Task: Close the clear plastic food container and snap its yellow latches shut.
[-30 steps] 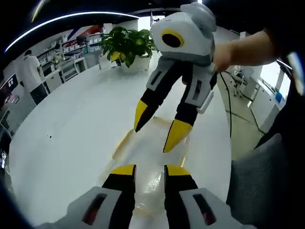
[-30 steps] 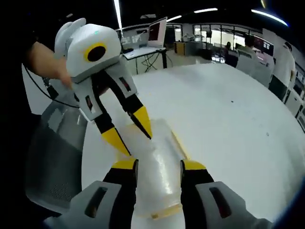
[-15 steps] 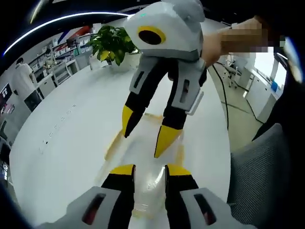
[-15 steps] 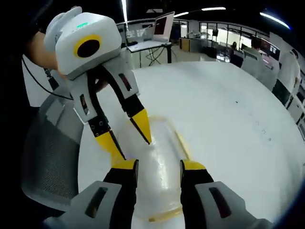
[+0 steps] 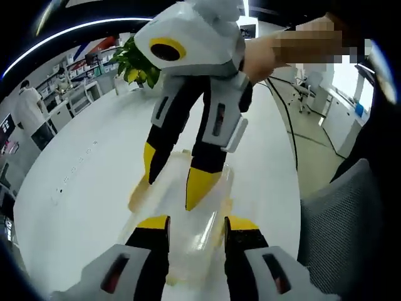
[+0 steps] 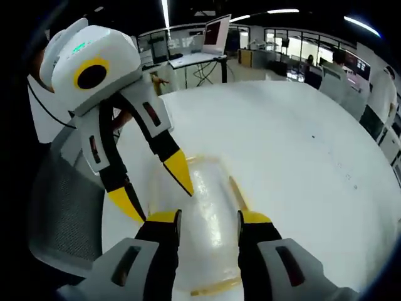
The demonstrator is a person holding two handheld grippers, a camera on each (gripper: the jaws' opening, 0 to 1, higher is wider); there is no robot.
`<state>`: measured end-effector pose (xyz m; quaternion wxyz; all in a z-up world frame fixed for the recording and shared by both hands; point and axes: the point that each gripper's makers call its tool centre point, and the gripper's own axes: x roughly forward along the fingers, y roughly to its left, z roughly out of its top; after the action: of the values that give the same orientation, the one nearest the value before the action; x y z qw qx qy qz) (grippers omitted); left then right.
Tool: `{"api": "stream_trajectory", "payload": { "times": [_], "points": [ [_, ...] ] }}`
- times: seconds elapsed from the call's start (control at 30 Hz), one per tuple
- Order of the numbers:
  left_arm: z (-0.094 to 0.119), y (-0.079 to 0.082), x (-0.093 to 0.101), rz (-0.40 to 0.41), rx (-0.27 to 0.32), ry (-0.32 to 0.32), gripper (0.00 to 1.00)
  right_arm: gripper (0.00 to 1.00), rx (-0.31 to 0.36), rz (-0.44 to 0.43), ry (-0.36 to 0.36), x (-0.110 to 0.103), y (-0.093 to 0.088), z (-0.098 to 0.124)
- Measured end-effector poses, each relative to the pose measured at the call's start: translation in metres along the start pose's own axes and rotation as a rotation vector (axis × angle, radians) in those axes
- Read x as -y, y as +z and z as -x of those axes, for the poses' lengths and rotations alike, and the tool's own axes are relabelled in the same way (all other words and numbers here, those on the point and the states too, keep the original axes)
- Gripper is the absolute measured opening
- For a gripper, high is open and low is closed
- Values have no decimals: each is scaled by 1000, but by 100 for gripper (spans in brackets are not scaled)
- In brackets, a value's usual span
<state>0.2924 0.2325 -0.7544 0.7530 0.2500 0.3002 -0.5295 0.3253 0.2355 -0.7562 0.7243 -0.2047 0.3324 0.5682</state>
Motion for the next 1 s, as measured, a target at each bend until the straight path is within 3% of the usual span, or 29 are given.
{"api": "stream_trajectory", "payload": {
  "times": [0.33, 0.53, 0.8, 1.0],
  "points": [
    [-8, -8, 4, -121, -57, 20, 34, 38, -21, -5, 17, 14, 4, -3],
    [-11, -6, 3, -173, -73, 28, 34, 38, -84, 3, 71, 16, 0, -6],
    [-16, -6, 7, -204, -88, 26, 34, 40, -225, 46, 134, 20, -10, -9],
    [-18, -7, 9, -206, -85, 40, 35, 40, -343, 132, 187, 16, -12, -16]
  ]
}}
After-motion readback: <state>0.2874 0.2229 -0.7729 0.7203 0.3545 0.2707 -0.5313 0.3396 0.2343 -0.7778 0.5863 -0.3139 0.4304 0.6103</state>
